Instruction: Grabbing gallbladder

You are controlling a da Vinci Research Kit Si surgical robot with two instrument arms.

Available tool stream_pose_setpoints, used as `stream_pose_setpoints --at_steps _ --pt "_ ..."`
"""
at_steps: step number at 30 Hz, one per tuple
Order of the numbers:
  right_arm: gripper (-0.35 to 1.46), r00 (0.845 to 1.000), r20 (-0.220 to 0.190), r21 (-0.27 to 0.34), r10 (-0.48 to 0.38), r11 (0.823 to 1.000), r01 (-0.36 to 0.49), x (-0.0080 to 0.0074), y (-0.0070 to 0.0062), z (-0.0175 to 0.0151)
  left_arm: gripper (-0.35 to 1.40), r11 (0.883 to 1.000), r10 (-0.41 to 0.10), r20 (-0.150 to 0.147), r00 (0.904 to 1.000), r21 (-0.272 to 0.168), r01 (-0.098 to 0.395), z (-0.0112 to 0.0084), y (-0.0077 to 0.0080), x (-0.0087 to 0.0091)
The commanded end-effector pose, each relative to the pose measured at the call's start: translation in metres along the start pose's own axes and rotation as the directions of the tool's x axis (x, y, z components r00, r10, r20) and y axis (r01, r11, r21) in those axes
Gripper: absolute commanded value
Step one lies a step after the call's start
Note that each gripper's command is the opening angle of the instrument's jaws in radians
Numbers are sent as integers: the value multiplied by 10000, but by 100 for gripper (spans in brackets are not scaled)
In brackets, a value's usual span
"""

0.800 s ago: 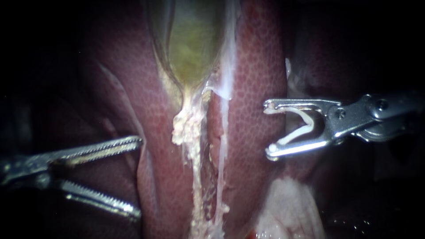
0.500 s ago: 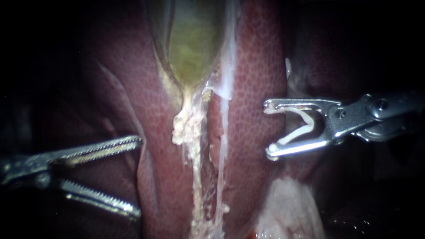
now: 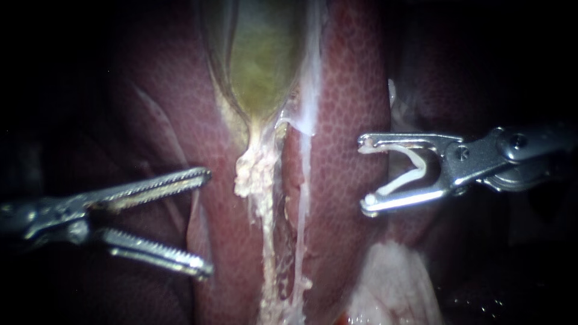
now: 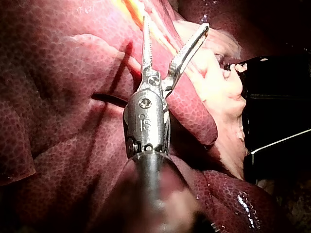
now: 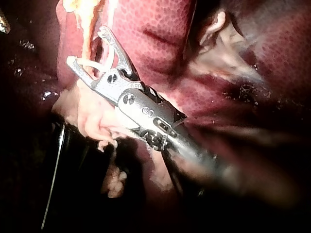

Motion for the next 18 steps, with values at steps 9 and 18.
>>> stream_pose_setpoints --at_steps 9,18 --pt "57 10000 1 -4 1 10000 -1 0 0 1 71 9994 -215 -4 9998 -265 215 27 15 4" --pt "57 10000 1 -9 2 10000 -2 1 0 2 61 9966 -579 19 9983 -587 579 40 35 16"
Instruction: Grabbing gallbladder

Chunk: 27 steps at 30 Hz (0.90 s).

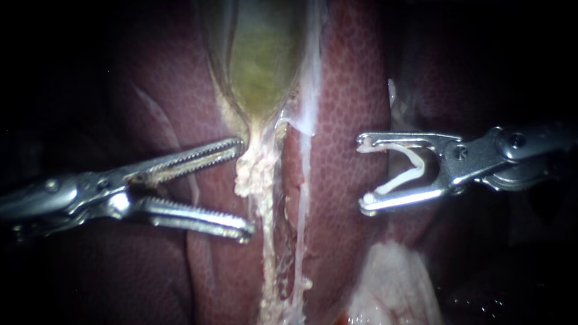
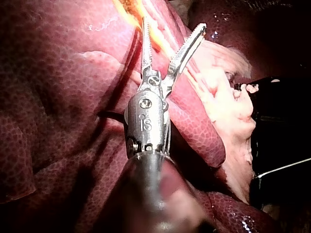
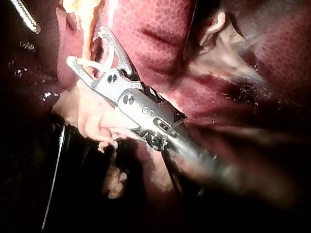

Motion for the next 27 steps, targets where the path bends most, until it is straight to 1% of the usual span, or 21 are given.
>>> stream_pose_setpoints --at_steps 1,5,8,9,11,12,13,16,18,19,22,25,27 --pt "57 10000 2 -1 -1 10000 1 0 0 0 57 9999 -91 -3 10000 -82 91 2 3 1" --pt "57 10000 2 -5 0 10000 0 0 0 1 52 9992 -333 10 9994 -219 333 9 7 4" --pt "57 10000 1 -4 0 10000 0 0 0 1 41 9977 -572 58 9983 -352 574 12 10 6" --pt "57 10000 1 -3 0 10000 0 0 0 1 37 9977 -572 30 9984 -376 572 12 11 6" --pt "57 10000 1 -2 0 10000 0 1 0 1 24 9966 -686 13 9976 -451 685 13 14 9" --pt "57 10000 1 -2 -1 10000 1 1 0 1 22 9964 -683 -12 9977 -504 682 13 16 10" --pt "57 10000 1 -1 -1 10000 1 1 0 1 14 9959 -739 -66 9972 -524 734 13 18 12" --pt "57 10000 0 4 -3 10000 3 1 -1 1 -32 9951 -788 -292 9965 -621 769 10 23 16" --pt "57 10000 0 5 -3 10000 3 1 -1 1 -35 9945 -787 -461 9958 -724 752 7 26 18" --pt "57 10000 0 6 -3 10000 3 1 -1 1 -35 9939 -844 -632 9944 -758 796 4 28 19" --pt "57 10000 0 6 -3 10000 3 1 -1 1 -35 9912 -1083 -928 9898 -863 1003 0 29 20" --pt "57 10000 0 5 -2 10000 2 1 -1 1 -35 9901 -1148 -1033 9880 -926 1054 -2 29 20" --pt "57 10000 0 5 -2 10000 2 1 -1 1 -35 9899 -1152 -1032 9880 -941 1056 -3 29 19"
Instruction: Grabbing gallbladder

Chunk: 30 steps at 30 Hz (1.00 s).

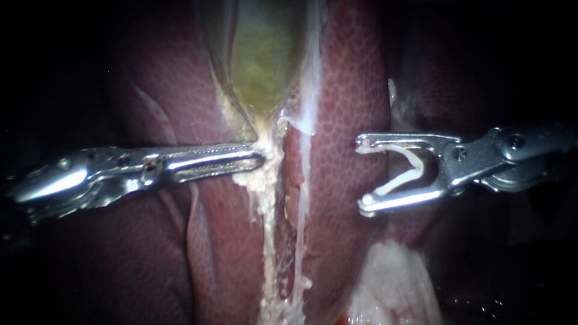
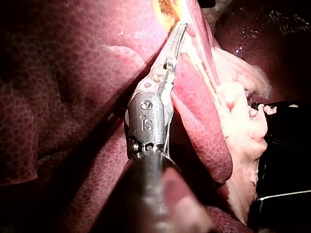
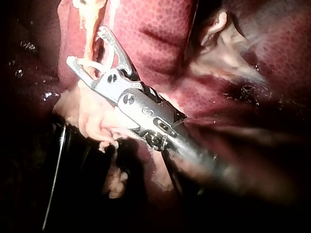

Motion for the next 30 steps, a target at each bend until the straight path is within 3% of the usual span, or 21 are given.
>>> stream_pose_setpoints --at_steps 1,5,10,19,25,30 --pt "57 10000 -2 0 0 10000 0 0 0 0 -35 10000 -5 4 10000 1 5 -1 0 0" --pt "57 10000 -2 -1 0 10000 0 0 0 0 -35 10000 -87 -2 10000 13 87 -8 -4 -5" --pt "57 10000 -1 -3 1 10000 -1 0 0 0 -35 9998 -185 -63 9998 88 186 -31 -6 -23" --pt "57 10000 -1 -6 2 10000 -2 0 1 0 -35 9986 -537 389 9978 2 537 -80 -7 -70" --pt "57 10000 0 -9 3 10000 -3 -1 1 0 -35 9992 -389 598 9975 -75 394 -101 -6 -88" --pt "57 10000 0 -9 3 10000 -3 -1 1 0 -35 9991 -376 624 9973 -165 387 -107 -2 -93"
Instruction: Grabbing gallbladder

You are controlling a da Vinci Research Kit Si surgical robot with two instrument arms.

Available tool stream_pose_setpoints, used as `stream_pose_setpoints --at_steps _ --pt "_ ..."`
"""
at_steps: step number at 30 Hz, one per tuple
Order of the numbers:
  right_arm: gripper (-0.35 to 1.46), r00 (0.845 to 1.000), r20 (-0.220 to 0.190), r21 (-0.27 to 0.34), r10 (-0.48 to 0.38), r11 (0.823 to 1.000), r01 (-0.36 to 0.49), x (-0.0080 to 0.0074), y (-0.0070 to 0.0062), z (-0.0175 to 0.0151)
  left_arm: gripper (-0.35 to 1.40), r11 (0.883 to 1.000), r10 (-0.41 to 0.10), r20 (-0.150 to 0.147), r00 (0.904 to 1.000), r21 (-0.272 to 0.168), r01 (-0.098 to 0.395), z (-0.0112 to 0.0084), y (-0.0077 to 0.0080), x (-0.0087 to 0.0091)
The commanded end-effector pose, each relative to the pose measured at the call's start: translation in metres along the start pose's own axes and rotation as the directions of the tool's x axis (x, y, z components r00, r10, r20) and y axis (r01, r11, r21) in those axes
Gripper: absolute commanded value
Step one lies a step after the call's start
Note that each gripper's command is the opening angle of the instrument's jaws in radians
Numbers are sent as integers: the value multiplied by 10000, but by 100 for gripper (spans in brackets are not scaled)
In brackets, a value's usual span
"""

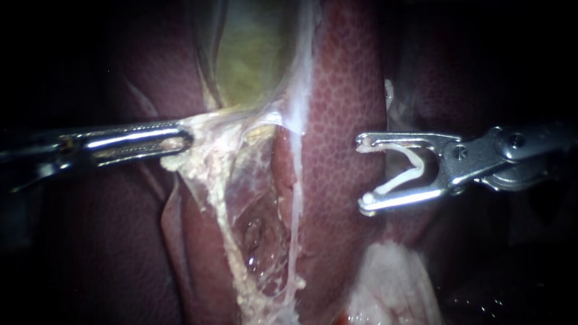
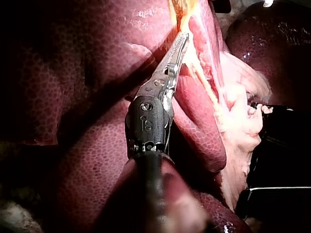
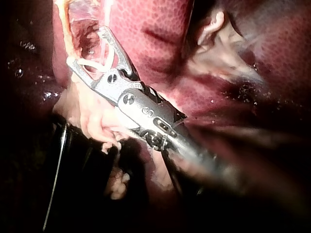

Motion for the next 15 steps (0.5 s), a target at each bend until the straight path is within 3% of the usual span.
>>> stream_pose_setpoints --at_steps 1,15 --pt "57 10000 0 0 1 10000 -1 0 0 0 -35 10000 -16 7 10000 -36 16 0 0 0" --pt "57 10000 0 -2 2 10000 -2 0 0 0 -35 10000 -18 10 10000 -71 18 0 0 0"
